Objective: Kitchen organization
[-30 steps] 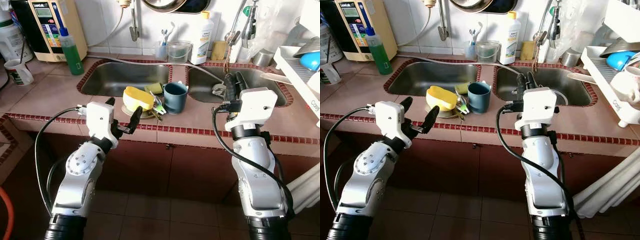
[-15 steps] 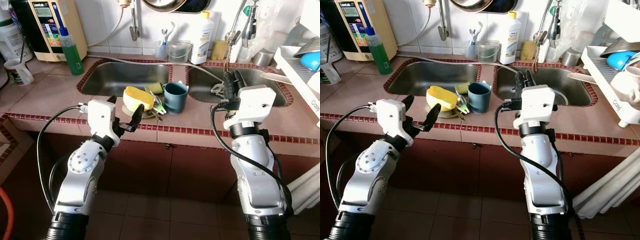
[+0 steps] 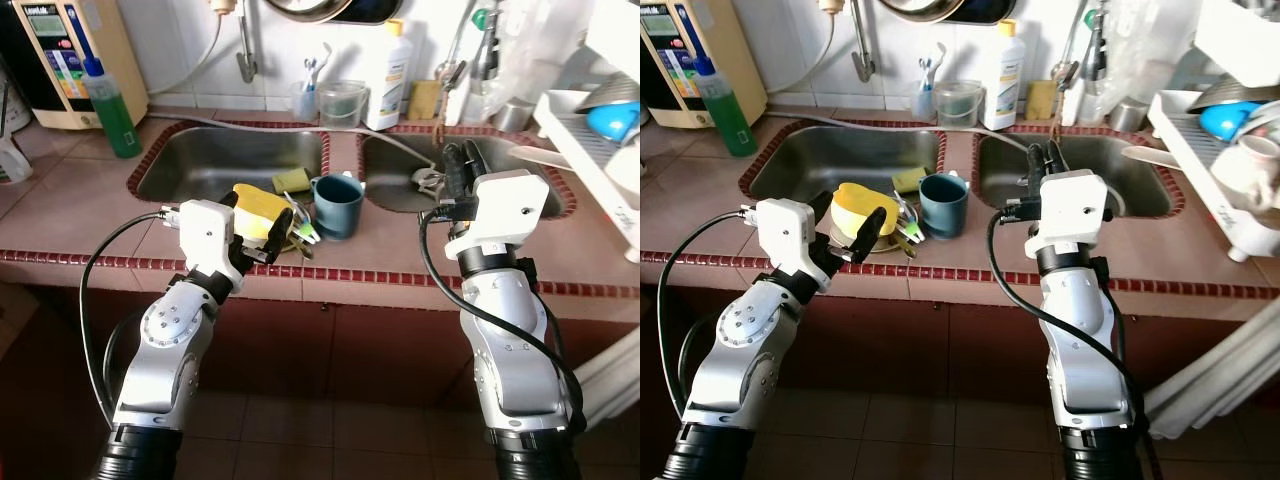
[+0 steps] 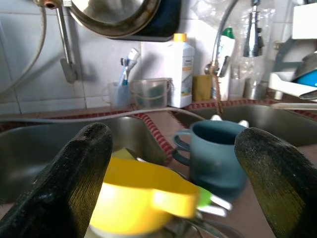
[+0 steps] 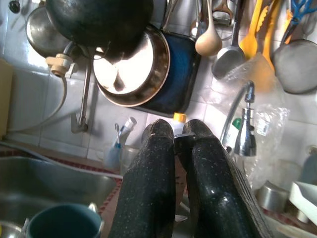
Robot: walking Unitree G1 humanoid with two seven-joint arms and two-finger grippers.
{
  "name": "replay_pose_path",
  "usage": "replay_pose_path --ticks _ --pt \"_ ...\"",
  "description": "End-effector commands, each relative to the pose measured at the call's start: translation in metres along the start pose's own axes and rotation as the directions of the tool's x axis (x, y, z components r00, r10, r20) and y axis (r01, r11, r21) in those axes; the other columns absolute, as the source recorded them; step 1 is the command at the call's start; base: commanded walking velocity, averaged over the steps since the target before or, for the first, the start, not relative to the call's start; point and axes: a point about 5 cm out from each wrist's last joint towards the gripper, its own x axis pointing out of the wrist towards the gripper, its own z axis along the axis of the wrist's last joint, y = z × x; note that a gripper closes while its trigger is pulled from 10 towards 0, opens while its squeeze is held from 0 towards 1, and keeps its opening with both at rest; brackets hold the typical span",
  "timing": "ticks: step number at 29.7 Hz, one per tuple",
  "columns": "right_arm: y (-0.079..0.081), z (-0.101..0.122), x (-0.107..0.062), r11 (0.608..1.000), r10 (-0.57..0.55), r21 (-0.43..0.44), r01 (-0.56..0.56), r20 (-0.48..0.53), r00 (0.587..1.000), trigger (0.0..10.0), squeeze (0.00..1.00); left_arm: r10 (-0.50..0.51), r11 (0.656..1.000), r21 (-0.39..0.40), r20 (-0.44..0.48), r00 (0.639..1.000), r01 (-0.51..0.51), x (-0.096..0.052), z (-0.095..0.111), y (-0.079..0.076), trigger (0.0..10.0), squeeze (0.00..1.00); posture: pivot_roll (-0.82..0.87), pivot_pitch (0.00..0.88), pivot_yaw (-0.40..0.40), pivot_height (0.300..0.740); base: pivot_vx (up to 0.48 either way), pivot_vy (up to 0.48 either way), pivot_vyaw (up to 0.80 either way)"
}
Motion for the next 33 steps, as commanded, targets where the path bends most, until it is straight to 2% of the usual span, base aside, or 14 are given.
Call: replay_pose_path --ticks 1,33 --pt "-0.0051 0.0026 0.0013 1.0 -0.015 -0.007 0.015 0.01 1.0 10.0 0.0 -0.002 1.0 0.0 0.003 1.0 0.002 0.0022 0.0008 -0.0019 10.0 0.0 -0.19 0.0 0.015 0.74 0.356 0.0 0.0" --pt "-0.0065 0.0062 0.0064 1.0 -0.002 -0.011 0.002 0.025 1.0 10.0 0.0 0.025 1.0 -0.016 0.014 1.0 -0.025 0.0034 0.0005 -0.0026 10.0 0.0 -0.19 0.0 0.0 0.74 0.355 0.0 0.0"
